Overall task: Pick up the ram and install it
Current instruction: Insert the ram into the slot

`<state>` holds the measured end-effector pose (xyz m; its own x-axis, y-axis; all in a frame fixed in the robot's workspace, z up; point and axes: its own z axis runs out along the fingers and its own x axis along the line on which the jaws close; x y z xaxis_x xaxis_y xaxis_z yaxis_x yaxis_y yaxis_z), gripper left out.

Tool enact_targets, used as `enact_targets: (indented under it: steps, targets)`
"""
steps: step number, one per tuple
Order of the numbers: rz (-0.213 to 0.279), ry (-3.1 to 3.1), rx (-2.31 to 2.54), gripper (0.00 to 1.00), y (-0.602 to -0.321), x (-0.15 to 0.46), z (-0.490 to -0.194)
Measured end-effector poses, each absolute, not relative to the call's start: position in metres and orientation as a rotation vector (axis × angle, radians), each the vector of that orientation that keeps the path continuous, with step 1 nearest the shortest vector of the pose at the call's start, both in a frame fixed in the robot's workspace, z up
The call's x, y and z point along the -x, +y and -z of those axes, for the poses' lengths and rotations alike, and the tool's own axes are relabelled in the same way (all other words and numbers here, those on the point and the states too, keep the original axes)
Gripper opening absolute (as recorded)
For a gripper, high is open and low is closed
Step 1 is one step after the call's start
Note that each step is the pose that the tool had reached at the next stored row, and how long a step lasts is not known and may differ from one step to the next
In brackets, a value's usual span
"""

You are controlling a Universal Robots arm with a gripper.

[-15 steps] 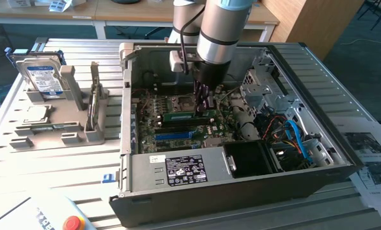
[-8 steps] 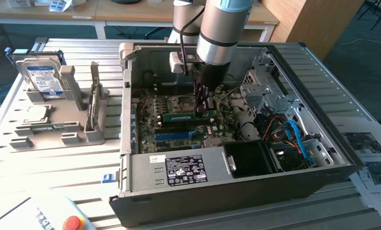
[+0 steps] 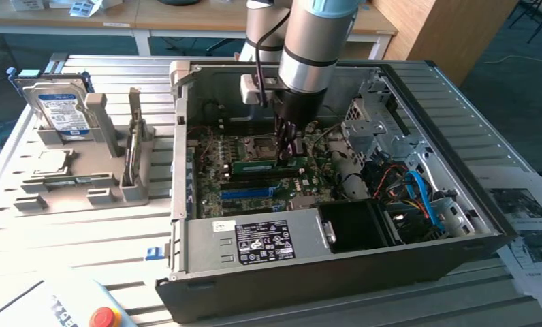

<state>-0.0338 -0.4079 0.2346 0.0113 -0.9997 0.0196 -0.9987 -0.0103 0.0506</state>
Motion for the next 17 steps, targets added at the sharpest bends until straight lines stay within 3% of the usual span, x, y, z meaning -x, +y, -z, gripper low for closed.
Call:
enact_targets:
  steps: [17]
  targets:
    - [0.034, -2.188, -2.184, 0.12, -0.4079, 0.0338, -0.2325]
